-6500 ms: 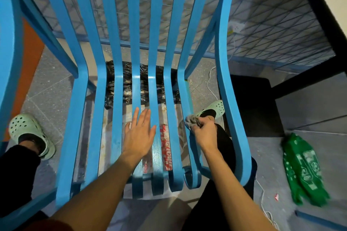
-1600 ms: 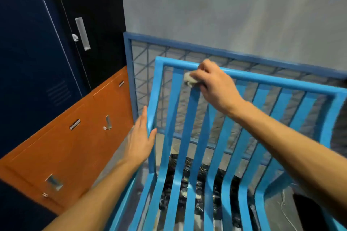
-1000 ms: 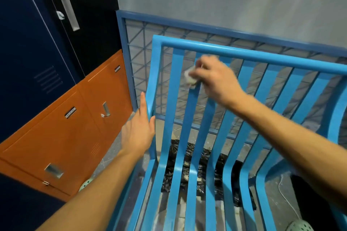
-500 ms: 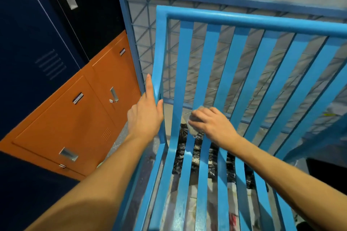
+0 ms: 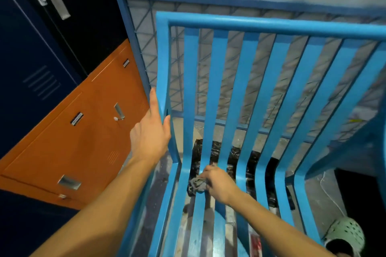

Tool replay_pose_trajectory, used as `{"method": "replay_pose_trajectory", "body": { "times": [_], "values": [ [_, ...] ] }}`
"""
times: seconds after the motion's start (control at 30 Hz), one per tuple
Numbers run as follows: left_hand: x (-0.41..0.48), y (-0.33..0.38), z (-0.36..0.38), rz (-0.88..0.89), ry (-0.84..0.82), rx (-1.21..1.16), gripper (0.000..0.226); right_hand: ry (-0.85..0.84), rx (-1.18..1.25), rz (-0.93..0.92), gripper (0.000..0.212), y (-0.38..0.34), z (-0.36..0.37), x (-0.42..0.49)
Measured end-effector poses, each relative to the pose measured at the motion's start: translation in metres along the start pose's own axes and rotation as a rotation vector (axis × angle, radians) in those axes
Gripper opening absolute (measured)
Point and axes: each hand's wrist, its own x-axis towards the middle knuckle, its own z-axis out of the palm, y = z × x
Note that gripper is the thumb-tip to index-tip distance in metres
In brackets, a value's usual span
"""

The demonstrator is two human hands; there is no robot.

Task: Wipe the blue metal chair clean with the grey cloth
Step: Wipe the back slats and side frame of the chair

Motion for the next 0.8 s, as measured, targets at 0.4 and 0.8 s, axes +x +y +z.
{"method": "replay_pose_trajectory", "body": {
  "times": [0.4,0.8],
  "values": [
    [0.002,0.003,0.0,-0.012,0.0,-0.025,0.078,0.903,-0.412,-0.342,0.037,-0.024,-0.312,0.017],
    [0.001,0.004,0.001,0.001,0.018,-0.022,0.076,0.569,-0.813,-0.483,0.019,-0.013,-0.31,0.024]
  ]
}}
